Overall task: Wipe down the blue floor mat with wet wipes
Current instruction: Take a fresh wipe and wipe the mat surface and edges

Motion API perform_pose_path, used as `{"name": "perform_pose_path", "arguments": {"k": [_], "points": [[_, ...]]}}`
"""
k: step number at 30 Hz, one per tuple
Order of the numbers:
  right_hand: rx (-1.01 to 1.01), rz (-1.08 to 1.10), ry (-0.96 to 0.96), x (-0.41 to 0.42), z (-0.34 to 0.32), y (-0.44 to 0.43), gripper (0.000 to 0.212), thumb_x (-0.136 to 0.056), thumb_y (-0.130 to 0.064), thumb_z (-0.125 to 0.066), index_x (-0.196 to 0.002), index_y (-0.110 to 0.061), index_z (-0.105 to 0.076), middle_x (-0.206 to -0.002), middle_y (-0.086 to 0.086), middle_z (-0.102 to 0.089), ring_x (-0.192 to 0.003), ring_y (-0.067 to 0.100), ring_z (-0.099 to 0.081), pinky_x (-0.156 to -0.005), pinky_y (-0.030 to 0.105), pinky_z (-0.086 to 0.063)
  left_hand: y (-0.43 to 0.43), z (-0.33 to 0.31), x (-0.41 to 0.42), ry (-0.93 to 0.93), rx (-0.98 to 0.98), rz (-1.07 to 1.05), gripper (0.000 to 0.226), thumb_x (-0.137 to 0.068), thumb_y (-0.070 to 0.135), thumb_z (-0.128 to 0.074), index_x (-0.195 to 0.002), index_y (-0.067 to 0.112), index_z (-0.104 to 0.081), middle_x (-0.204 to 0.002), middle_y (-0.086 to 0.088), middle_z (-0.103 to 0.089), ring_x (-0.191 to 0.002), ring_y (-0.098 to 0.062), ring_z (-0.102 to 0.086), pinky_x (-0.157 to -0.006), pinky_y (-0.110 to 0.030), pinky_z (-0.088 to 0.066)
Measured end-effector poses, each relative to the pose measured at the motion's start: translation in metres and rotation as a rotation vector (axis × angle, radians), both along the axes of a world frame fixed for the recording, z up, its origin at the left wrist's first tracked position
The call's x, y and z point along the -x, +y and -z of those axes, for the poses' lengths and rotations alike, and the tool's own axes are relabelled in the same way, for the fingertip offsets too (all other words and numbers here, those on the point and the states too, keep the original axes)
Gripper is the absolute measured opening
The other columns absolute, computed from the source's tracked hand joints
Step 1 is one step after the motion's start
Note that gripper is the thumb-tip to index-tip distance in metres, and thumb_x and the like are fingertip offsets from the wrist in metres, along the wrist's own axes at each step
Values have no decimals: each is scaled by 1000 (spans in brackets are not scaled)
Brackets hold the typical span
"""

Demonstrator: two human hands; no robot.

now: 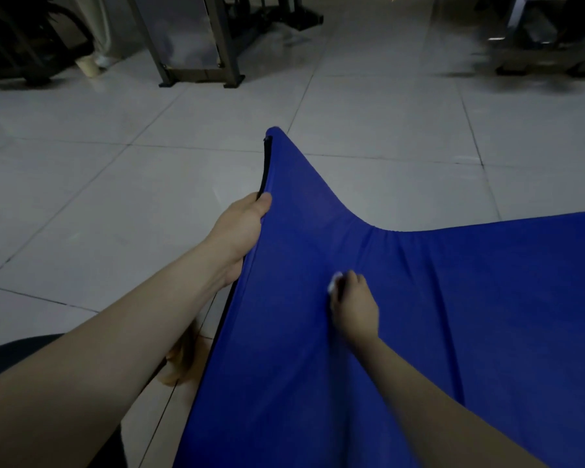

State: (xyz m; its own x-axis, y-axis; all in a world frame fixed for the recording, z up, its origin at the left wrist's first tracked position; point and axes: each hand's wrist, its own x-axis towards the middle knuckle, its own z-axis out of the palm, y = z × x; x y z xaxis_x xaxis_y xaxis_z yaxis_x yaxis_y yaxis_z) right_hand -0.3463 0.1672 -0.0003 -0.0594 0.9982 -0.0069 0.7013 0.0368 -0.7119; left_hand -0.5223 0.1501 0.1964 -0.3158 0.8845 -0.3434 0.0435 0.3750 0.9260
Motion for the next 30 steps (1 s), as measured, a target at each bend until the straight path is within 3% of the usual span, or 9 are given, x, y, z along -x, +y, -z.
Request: {"name": "perform_pose_path", "arguments": {"k": [2,6,10,13,15,17,21,25,30], "points": [[149,44,-92,-21,31,-5,22,-104,-33,-43,-97,-13,-46,-105,9,-52,-69,24,-48,-59,36,-39,2,3,3,21,1,-36,37,-108,44,-44,-123,22,-69,-108,2,-76,-93,-17,-73,-75,-31,-61],[273,119,205,1,0,9,22,-103,-22,-47,-90,-4,-50,-93,10,-58,-80,28,-55,-65,37,-44,2,1,4,-31,26,-79,37,-106,46,-48,-121,20,-70,-107,0,-77,-93,-19,-73,-78,-33,-61],[69,15,484,53,-95,6,18,-101,-15,-45,-89,-9,-57,-89,-3,-63,-81,16,-58,-66,28,-45,-2,-4,1,-47,45,-132,40,-105,47,-50,-126,18,-68,-115,-2,-75,-105,-22,-71,-95,-41,-57],[-194,-199,499,78,-143,-14,17,-100,-14,-46,-85,-16,-55,-85,-7,-61,-73,8,-57,-62,23,-46,-8,-4,3,-66,20,-135,44,-101,47,-56,-130,15,-63,-121,-3,-71,-112,-14,-65,-110,-34,-43],[-335,-273,401,83,-141,-23,16,-102,-20,-48,-87,-16,-50,-80,-4,-55,-64,10,-50,-53,25,-41,-5,-6,2,-66,24,-177,32,-103,41,-56,-125,19,-61,-112,1,-72,-103,-9,-65,-103,-27,-46],[-367,-257,350,78,-118,-27,18,-103,-27,-46,-89,-17,-47,-78,-6,-53,-59,10,-48,-51,27,-39,-2,-4,2,-58,70,-198,43,-102,45,-56,-132,15,-63,-126,-1,-70,-115,-18,-65,-107,-37,-48],[-106,-67,289,39,-40,-21,16,-101,-36,-45,-87,-30,-47,-91,-11,-59,-67,7,-56,-60,32,-45,-1,-3,5,-106,80,-221,34,-105,43,-53,-119,16,-69,-107,-4,-77,-98,-24,-73,-81,-40,-62],[167,73,8,-4,14,-12,29,-102,-35,-47,-86,-11,-50,-102,7,-51,-63,21,-49,-57,34,-42,-1,-5,2,-124,74,-198,33,-106,41,-53,-115,16,-71,-105,-6,-77,-92,-25,-73,-71,-37,-62],[118,39,300,37,-45,-13,39,-99,-30,-52,-66,-16,-34,-74,1,-46,-62,16,-40,-53,29,-26,-1,-7,-2,-114,66,-208,32,-106,40,-52,-112,16,-71,-101,-4,-78,-91,-24,-74,-75,-37,-63]]}}
